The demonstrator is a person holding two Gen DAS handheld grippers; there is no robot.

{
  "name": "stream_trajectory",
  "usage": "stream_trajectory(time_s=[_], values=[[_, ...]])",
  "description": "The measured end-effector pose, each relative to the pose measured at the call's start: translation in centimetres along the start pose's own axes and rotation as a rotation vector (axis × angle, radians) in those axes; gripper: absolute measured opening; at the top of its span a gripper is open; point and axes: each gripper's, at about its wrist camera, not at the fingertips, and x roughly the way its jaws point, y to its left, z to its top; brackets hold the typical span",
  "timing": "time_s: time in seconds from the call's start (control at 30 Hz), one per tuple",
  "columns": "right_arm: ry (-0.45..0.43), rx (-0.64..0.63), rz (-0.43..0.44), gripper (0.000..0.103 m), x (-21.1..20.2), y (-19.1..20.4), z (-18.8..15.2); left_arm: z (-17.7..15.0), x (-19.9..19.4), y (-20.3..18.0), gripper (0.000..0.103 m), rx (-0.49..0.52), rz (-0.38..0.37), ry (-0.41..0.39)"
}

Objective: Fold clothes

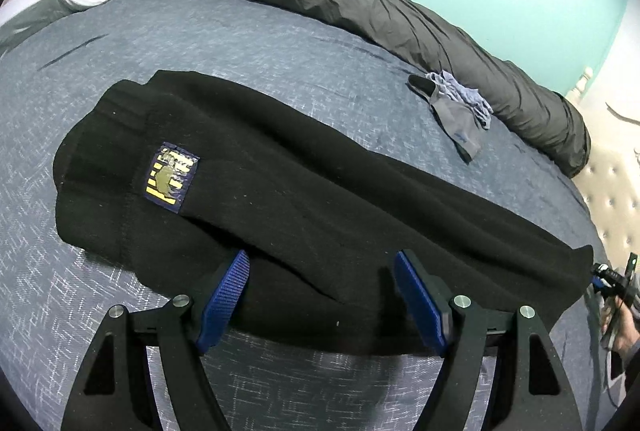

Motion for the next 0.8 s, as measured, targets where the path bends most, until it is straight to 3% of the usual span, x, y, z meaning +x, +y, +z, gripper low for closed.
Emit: stream_trajectory(time_s=[0.07,0.17,0.27,0.5,0.63,0.67,0.73,0.8], values=[[-0.007,0.013,0.036,0.046,0.5,0.1,-0.4,0.0,0.0,0.0,0.079,-0.002,-0.003,-0.001],[0.012,-0.034,0.017,0.019,0.9,1.4,-0.8,0.1,-0.1,0.1,0.079,-0.005,0.000,-0.006],[0.040,-0.066,-0.008,0.007,0.5,2.8,-0.4,0.2,-0.1,0.2,0.079,-0.011,-0.004,-0.006],[0.082,-0.088,-0.101,0.006,-3.8,3.9,1.6,0.6,-0.7,0.8,0.079,-0.034,-0.011,-0.019],[0.194,-0.070,-0.218,0.008,-1.0,2.5,0.7,0.7,-0.9,0.9,0.079,-0.049,-0.024,-0.020],[0.194,-0.086,-0.265,0.014,-0.7,2.5,0.5,0.8,-1.0,1.0,0.079,-0.050,-0.026,-0.021],[0.156,-0.123,-0.352,0.014,-0.9,3.1,0.4,1.0,-1.2,1.2,0.079,-0.054,-0.029,-0.029],[0.082,-0.154,-0.382,0.020,-2.1,4.2,0.7,1.1,-1.4,1.4,0.079,-0.058,-0.029,-0.036]])
